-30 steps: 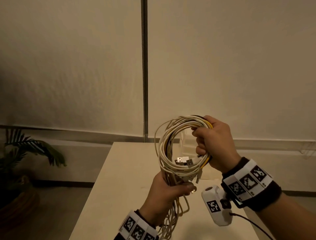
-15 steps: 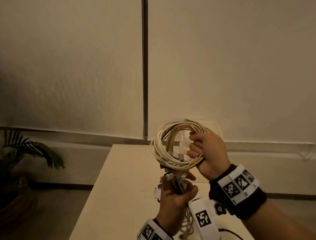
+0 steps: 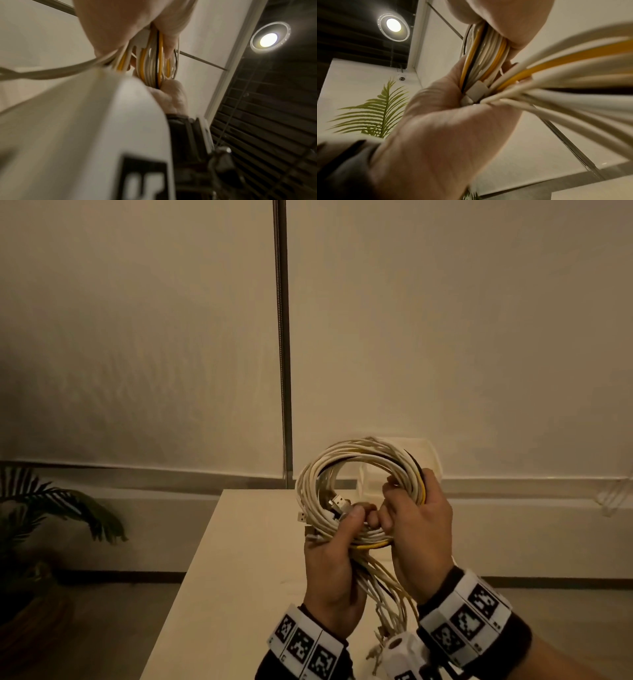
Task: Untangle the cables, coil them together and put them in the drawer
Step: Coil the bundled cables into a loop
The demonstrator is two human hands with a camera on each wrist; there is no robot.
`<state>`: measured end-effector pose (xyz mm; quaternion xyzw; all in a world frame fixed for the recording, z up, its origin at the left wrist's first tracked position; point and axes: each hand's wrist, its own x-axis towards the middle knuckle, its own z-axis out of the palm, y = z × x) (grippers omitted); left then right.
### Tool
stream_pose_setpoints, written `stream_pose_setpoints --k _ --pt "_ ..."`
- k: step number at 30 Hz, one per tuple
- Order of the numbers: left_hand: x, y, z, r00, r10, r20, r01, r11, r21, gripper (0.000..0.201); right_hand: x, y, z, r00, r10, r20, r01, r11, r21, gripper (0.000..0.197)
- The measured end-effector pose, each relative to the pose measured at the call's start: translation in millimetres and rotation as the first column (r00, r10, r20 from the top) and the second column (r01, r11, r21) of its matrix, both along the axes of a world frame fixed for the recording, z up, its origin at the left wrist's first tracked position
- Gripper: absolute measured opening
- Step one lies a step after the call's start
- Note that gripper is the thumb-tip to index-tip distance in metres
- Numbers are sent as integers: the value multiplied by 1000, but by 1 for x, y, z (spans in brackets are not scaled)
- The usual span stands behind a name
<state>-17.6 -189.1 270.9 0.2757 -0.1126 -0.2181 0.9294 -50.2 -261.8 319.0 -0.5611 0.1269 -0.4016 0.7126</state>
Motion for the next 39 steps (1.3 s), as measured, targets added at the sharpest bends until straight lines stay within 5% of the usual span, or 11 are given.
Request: stream_pose_setpoints --k 5,9,13,17,21,26,29,33,36,38,39 --pt "4 4 5 982 152 110 -170 968 182 19 -10 -6 -9 992 121 -46 -122 992 -28 10" --pt "13 21 3 953 204 225 -261 930 260 15 -26 -23 -13 928 208 -310 -292 922 -255 10" --pt "26 19 2 956 160 247 -231 927 295 11 -24 -34 1 864 243 -441 -377 892 -247 12" --pt "42 19 6 946 25 324 -155 911 381 10 -14 -50 30 728 313 -609 -504 847 -167 29" --pt "46 25 9 854 -241 461 -67 828 557 14 -5 -56 47 631 255 -732 -622 730 -282 26" --pt "55 33 17 827 -363 430 -27 738 674 16 -6 -46 34 700 191 -688 -620 640 -453 9" --pt "57 34 18 830 -384 405 -25 700 714 16 -6 -49 29 652 247 -717 -678 613 -405 12" --pt "60 31 20 834 -385 395 -56 653 756 17 -5 -59 38 594 142 -791 -697 581 -419 52" --pt "58 28 23 817 -396 419 -90 629 772 18 -5 -55 46 715 -150 -683 -612 338 -715 86" --pt "56 26 28 807 -421 415 -71 628 775 16 -1 -47 37 742 -349 -572 -585 79 -807 69" --pt "55 25 31 800 -433 416 -65 626 777 16 1 -43 32 745 -423 -516 -564 16 -826 50"
